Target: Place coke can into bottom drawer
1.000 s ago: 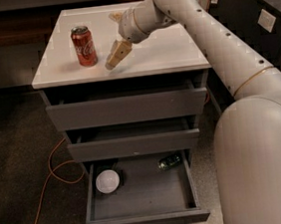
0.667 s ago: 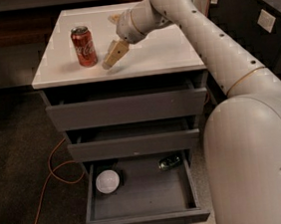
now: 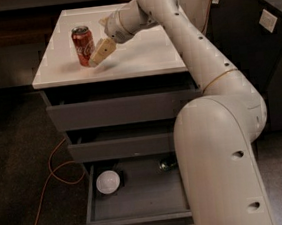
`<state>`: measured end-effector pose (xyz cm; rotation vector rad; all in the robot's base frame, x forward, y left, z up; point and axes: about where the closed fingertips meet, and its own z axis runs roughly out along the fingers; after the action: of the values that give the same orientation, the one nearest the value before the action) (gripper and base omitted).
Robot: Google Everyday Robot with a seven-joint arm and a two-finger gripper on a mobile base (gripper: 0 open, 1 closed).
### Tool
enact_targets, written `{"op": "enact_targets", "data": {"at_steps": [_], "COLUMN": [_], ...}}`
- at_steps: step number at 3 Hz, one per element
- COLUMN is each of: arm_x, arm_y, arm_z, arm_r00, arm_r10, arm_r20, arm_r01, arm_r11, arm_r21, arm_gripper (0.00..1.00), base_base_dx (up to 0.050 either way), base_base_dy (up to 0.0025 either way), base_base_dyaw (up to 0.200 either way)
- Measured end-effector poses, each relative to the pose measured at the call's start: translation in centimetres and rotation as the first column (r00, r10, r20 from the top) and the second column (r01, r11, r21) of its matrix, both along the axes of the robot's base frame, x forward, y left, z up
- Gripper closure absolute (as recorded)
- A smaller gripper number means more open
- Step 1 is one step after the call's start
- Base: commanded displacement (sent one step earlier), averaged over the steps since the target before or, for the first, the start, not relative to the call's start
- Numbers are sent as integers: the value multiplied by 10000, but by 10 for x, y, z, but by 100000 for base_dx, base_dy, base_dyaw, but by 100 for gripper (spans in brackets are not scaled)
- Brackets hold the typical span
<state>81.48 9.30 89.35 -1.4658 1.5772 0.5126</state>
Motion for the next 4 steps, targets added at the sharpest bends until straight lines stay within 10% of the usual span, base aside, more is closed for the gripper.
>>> {"op": "enact_targets", "data": {"at_steps": [2,4], "arm_x": [7,10], "arm_y": [36,42], "arm_z": [2,14], "arm_r00": [9981,9988], "arm_r10": [389,360], "arm_r20": [-469,-324], "arm_r01": [-348,-317], "arm_r11": [9958,9918], "arm_r21": [848,1240], "arm_gripper": [2,47], "base_base_dx": [0,0], "base_base_dy": [0,0], "base_base_dyaw": [0,0]}}
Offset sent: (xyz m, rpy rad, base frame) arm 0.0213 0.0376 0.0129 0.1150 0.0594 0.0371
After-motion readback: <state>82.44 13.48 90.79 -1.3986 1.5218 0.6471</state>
